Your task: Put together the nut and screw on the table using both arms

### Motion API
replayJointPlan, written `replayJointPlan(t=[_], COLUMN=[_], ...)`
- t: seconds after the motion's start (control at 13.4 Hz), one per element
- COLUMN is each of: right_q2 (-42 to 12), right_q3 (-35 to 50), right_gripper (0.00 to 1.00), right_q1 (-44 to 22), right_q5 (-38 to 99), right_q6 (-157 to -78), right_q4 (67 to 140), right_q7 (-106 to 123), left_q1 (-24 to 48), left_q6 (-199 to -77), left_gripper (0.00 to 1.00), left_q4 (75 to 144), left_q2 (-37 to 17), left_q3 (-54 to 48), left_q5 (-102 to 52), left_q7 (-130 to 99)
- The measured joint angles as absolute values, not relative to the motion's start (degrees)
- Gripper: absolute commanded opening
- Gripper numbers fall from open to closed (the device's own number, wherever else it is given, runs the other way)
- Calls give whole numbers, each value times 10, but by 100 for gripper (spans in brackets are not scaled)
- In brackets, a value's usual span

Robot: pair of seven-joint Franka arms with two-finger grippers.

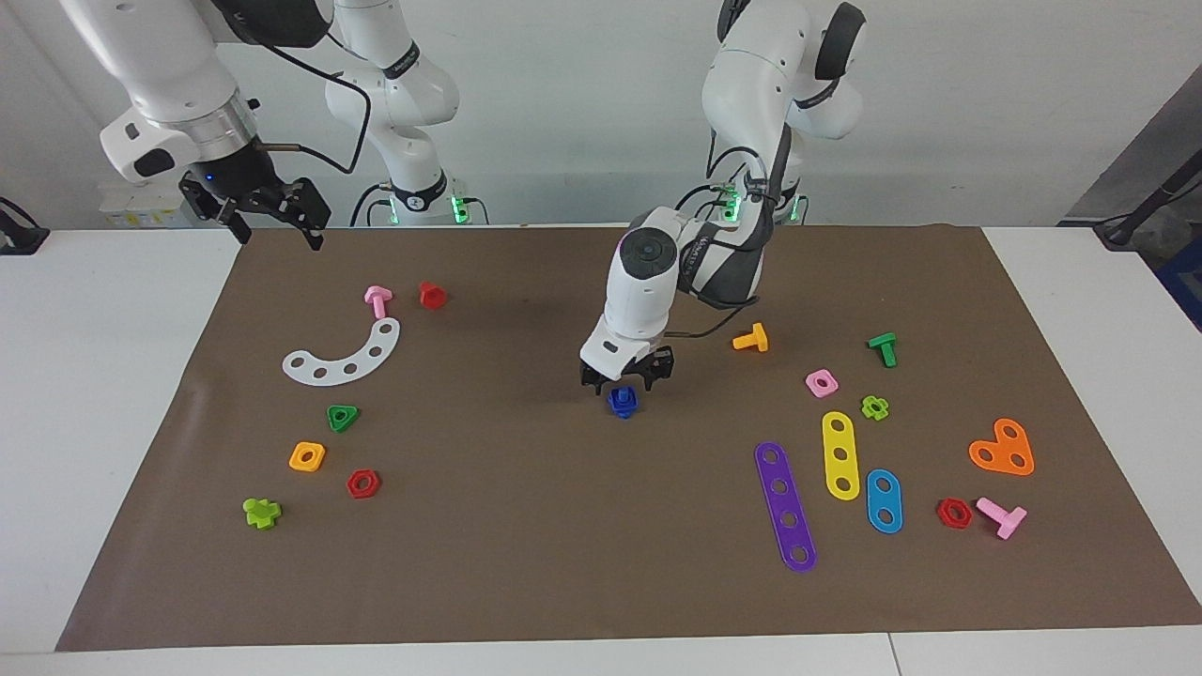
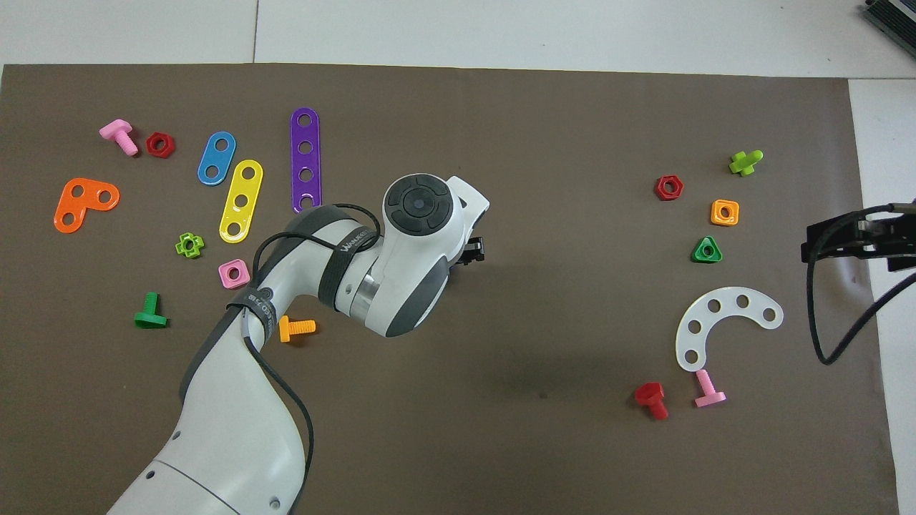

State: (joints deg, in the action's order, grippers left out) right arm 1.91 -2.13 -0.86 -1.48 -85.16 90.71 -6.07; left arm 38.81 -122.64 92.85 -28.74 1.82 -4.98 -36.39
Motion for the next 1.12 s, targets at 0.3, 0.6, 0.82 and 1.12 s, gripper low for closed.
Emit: replayJointPlan(t=[0.3,0.6,0.82,1.12], right_q2=[19,19,19,19], right_q3=[-21,-21,-21,-21], right_gripper=[100,100,100,100], right_q1=[-9,-9,-9,-11], right_q5=[-15,-15,-15,-15], right_q6=[-852,-852,-852,-852], right_q4=[908,908,908,908], right_q7=[-61,-61,-61,-61], left_q1=[370,254,160,86], left_q6=[-1142,-1066,-985,-922], left_gripper=[88,88,90,100], left_q4=[853,831,831,860], left_q2=[-282,-206,-150,-85], left_q3=[33,38,39,41], left_q5=[-50,-50,-50,-50], left_q7=[-367,-303,-174,-73])
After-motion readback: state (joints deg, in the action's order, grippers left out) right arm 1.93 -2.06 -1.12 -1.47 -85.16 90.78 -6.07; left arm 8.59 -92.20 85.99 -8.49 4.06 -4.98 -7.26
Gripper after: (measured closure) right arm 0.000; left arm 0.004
